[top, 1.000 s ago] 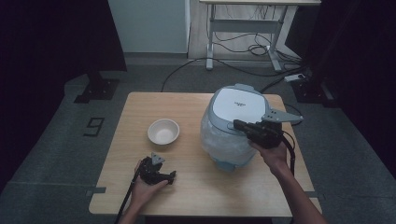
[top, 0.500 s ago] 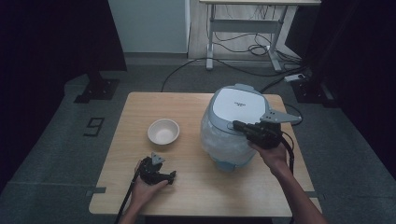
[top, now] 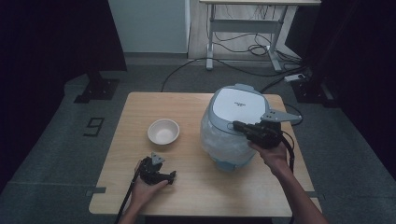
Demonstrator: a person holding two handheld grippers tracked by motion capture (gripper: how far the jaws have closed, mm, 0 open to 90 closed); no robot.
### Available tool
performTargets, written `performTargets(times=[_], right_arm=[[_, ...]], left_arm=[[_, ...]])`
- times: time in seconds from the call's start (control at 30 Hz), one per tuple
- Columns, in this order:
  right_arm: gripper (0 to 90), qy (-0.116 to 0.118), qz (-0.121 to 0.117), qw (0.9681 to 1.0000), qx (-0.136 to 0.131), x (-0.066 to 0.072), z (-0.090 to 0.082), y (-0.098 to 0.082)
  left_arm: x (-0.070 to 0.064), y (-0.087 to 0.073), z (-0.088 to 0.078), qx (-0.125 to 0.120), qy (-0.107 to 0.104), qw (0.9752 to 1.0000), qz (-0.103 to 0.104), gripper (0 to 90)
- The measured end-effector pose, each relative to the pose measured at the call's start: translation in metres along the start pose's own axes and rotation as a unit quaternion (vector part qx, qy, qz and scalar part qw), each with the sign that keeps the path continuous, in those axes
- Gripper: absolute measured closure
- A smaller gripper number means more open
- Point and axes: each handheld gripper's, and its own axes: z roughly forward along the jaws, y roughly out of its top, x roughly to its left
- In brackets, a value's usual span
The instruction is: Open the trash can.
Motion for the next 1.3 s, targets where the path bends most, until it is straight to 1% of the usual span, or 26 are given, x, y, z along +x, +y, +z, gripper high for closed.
performTargets(times=[0.17,0.23,0.3,0.33,0.5,0.57,0.6,0.67,0.7,0.73,0.8,0.87,0.97,1.0,1.07,1.1,1.13,1.17,1.2,1.23,1.27,1.3], right_arm=[[90.0,0.002,0.0,1.0,0.001,0.0,-0.001,0.0],[90.0,0.0,0.004,1.0,0.001,-0.001,-0.001,0.0],[90.0,0.002,0.006,1.0,0.0,-0.001,-0.001,-0.001],[90.0,0.005,0.011,0.9999,-0.002,-0.003,-0.002,-0.001],[90.0,0.005,0.014,0.9998,-0.009,-0.003,-0.004,-0.003],[90.0,-0.003,0.014,0.9998,-0.015,-0.005,-0.009,-0.005],[90.0,-0.003,0.014,0.9998,-0.015,-0.005,-0.009,-0.005],[90.0,-0.005,0.015,0.9996,-0.025,-0.007,-0.015,-0.009],[86.9,-0.007,0.016,0.9994,-0.031,-0.007,-0.018,-0.012],[80.3,-0.011,0.011,0.9991,-0.04,-0.007,-0.025,-0.017],[76.7,-0.017,0.004,0.9986,-0.05,-0.005,-0.033,-0.021],[73.3,-0.018,0.002,0.9981,-0.059,-0.005,-0.042,-0.025],[68.2,-0.024,0.009,0.9971,-0.071,-0.007,-0.059,-0.037],[68.2,-0.024,0.009,0.9971,-0.071,-0.007,-0.059,-0.037],[64.5,-0.034,0.009,0.9966,-0.074,-0.009,-0.068,-0.047],[59.4,-0.045,0.012,0.9961,-0.075,-0.012,-0.075,-0.058],[57.1,-0.049,0.016,0.9958,-0.075,-0.013,-0.078,-0.065],[57.1,-0.049,0.016,0.9958,-0.075,-0.013,-0.078,-0.065],[53.5,-0.056,0.025,0.9955,-0.073,-0.018,-0.082,-0.081],[53.5,-0.056,0.025,0.9955,-0.073,-0.018,-0.082,-0.081],[50.7,-0.071,0.034,0.9948,-0.065,-0.024,-0.083,-0.098],[49.9,-0.077,0.039,0.9946,-0.059,-0.028,-0.083,-0.106]], left_arm=[[0.0,0.0,0.0,0.0,0.0,1.0,0.0,3.9],[0.0,0.0,0.0,0.0,0.0,1.0,0.0,3.9],[0.0,0.0,0.0,0.0,0.0,1.0,0.0,3.9],[0.0,0.0,0.0,0.0,0.0,1.0,0.0,4.0],[0.0,0.0,0.0,0.0,0.0,1.0,0.0,4.0],[0.0,0.0,0.0,0.0,0.0,1.0,0.0,4.0],[0.0,0.0,0.0,0.0,0.0,1.0,0.0,4.0],[0.0,0.0,0.0,0.0,0.0,1.0,0.0,4.0],[0.0,0.0,0.0,0.0,0.0,1.0,0.0,4.0],[0.0,0.0,0.0,0.0,0.0,1.0,0.0,4.0],[0.0,0.0,0.0,0.0,0.0,1.0,0.0,4.0],[0.0,0.0,0.0,0.0,0.0,1.0,0.0,4.1],[0.0,0.0,0.0,0.0,0.001,1.0,0.0,4.1],[0.0,0.0,0.0,0.0,0.001,1.0,0.0,4.1],[0.0,0.0,0.0,-0.001,0.001,1.0,0.0,4.2],[0.0,0.0,0.0,-0.001,0.001,1.0,0.0,4.1],[0.0,0.0,0.0,-0.001,0.001,1.0,0.0,4.2],[0.0,0.0,0.0,-0.001,0.001,1.0,0.0,4.2],[0.0,0.0,0.0,-0.001,0.001,1.0,0.0,4.2],[0.0,0.0,0.0,-0.001,0.001,1.0,0.0,4.2],[0.0,0.0,0.0,-0.001,0.001,1.0,0.0,4.2],[0.0,0.0,0.0,-0.001,0.001,1.0,0.0,4.2]])
